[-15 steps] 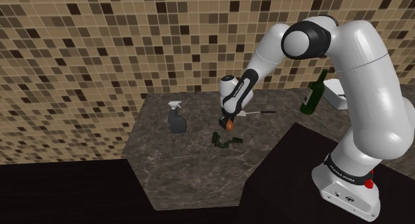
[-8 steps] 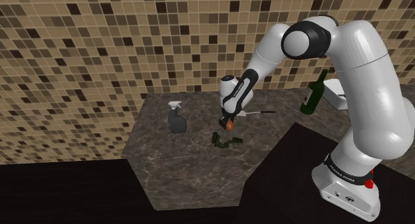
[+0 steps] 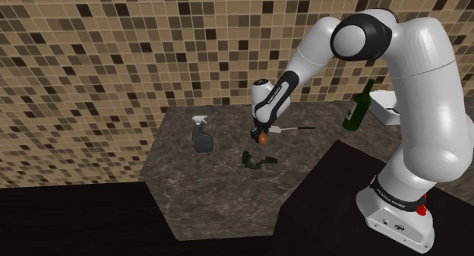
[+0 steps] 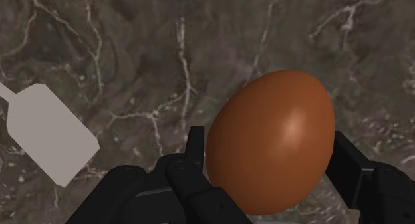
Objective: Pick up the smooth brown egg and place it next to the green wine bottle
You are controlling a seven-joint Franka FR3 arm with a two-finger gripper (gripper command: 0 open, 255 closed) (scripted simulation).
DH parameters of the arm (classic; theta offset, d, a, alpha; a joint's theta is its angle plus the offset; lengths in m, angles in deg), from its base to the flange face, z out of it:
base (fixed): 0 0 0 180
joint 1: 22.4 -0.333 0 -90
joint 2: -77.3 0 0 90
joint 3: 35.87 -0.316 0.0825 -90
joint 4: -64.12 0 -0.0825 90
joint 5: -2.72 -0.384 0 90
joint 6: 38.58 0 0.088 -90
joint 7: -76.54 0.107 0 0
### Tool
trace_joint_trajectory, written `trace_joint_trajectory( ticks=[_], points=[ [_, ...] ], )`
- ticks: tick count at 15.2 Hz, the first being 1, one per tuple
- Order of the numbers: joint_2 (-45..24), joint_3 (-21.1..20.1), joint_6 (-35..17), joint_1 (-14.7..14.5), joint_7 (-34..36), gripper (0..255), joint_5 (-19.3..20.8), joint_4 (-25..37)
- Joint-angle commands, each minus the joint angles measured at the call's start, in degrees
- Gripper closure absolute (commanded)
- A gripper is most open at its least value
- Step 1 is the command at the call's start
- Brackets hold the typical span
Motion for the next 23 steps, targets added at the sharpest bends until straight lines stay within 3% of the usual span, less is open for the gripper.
trace_joint_trajectory(
  ticks=[1, 23],
  points=[
    [1.8, -0.2, 1.1, 0.0, -0.1, 255, -0.1, -0.6],
    [16.5, -1.3, 13.8, 0.7, -2.0, 255, -1.9, -2.7]
  ],
)
